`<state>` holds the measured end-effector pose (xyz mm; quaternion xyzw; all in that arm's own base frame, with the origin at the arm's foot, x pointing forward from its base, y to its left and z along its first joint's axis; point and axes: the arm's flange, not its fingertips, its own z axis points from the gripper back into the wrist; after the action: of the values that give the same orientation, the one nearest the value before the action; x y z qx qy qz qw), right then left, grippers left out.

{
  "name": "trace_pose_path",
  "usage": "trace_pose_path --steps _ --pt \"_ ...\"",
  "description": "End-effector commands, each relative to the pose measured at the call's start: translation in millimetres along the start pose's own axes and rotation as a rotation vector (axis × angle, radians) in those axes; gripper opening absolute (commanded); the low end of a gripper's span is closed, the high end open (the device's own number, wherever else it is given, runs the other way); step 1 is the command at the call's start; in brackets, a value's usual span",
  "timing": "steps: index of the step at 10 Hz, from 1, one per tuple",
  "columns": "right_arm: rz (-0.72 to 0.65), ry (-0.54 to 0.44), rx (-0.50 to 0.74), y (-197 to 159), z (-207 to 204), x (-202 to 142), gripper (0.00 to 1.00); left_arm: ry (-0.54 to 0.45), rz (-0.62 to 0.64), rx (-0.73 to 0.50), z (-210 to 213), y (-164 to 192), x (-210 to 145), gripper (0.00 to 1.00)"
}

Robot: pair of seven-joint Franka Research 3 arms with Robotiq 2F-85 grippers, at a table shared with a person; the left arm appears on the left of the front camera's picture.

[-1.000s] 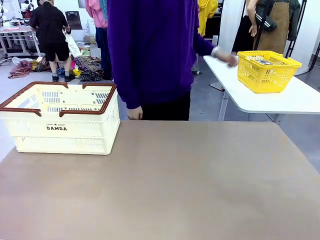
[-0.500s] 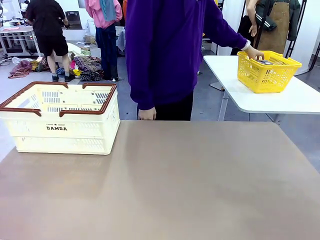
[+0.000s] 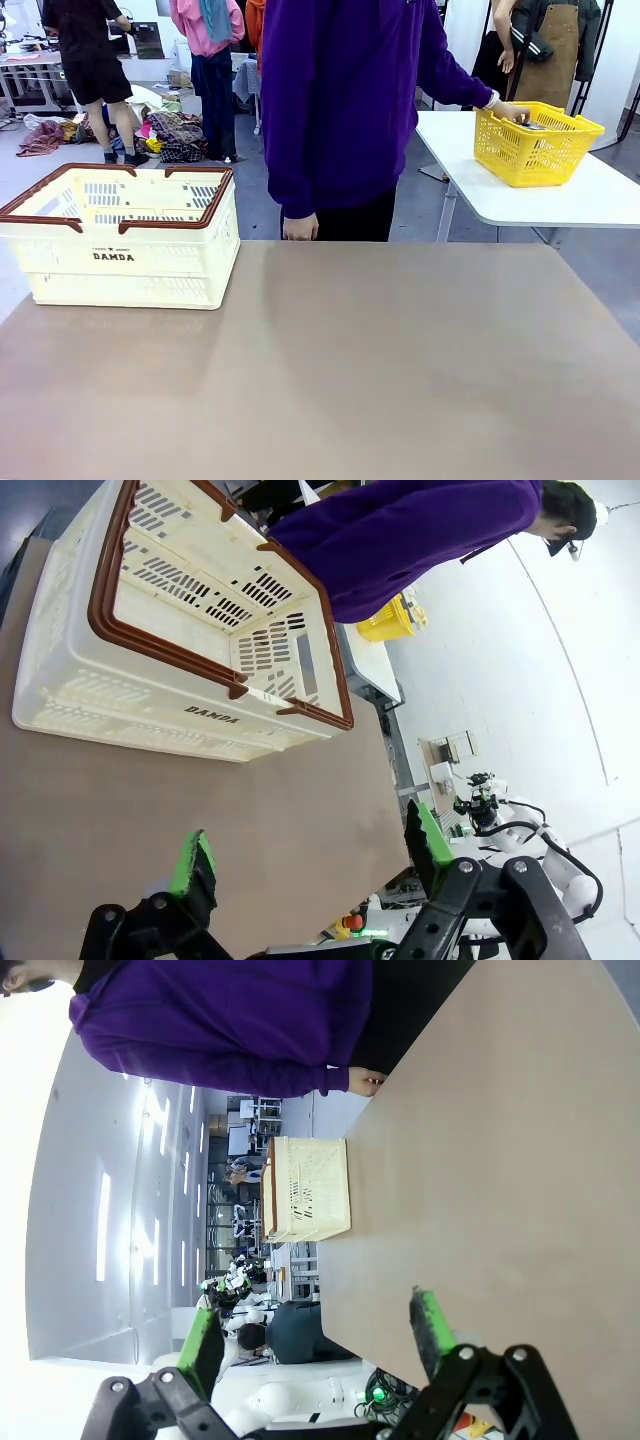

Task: Place the drinks into the Shopping basket.
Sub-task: Pick up one drink and place it into the Shopping basket.

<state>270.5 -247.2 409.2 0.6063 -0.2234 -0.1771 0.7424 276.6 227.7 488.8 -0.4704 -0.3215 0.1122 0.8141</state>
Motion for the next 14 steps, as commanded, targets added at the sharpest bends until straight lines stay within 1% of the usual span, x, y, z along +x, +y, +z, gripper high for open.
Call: trace_pose_path --steps 1,14 --pt "0.007 0.014 -0.001 0.7 1.9 -1.1 1.00 -0.013 -0.020 -0.020 -1.3 1.5 1.5 1.00" --pt "0.007 0.014 -0.001 0.7 1.9 -1.1 1.00 -0.013 -0.020 -0.020 -1.3 1.5 1.5 1.00"
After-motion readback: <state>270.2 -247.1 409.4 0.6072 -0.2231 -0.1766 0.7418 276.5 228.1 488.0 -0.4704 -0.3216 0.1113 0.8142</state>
